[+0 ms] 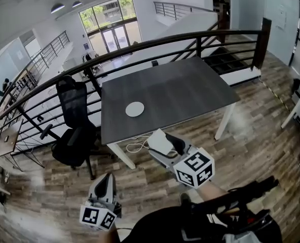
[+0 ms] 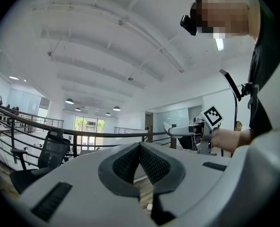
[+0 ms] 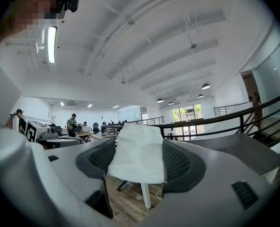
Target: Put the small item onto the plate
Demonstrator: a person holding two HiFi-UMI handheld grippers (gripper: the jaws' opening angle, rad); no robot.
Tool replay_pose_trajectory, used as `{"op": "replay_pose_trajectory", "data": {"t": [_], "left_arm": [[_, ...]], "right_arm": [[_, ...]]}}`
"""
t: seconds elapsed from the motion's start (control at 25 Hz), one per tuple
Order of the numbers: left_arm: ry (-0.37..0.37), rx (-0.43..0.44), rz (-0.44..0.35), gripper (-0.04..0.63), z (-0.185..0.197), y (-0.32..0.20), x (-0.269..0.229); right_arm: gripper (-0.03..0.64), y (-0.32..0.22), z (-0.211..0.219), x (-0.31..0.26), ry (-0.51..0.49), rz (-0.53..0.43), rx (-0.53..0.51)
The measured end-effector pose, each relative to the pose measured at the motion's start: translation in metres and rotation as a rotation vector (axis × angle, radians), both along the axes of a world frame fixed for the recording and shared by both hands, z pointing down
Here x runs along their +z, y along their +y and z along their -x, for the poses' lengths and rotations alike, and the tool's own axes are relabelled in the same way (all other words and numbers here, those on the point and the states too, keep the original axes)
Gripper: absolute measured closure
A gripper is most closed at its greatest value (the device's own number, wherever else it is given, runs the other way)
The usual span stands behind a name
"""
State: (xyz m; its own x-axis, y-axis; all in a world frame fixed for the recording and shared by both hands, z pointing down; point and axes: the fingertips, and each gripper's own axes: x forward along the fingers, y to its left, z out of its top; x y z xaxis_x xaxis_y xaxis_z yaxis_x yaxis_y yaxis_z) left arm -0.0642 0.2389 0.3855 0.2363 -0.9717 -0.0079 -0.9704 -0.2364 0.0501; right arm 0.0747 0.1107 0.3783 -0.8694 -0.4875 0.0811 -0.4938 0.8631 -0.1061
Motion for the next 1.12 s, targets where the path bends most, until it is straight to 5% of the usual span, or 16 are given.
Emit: {"op": "replay_pose_trajectory", "data": {"t": [0.68,1.12], "left_arm": [[-0.009,-0.114,0.021,0.591,-0.045,-0.121,0.003],[-0.054,-0.162,0.102,0.591,-0.059,-0.163,0.019]], "right_arm": [[0.298,-0.129,-0.029,0.019,-0.012,0.033,-0.114],[0.298,-0.178,-0.038,0.029,-0.039,0.058,-0.152]]}}
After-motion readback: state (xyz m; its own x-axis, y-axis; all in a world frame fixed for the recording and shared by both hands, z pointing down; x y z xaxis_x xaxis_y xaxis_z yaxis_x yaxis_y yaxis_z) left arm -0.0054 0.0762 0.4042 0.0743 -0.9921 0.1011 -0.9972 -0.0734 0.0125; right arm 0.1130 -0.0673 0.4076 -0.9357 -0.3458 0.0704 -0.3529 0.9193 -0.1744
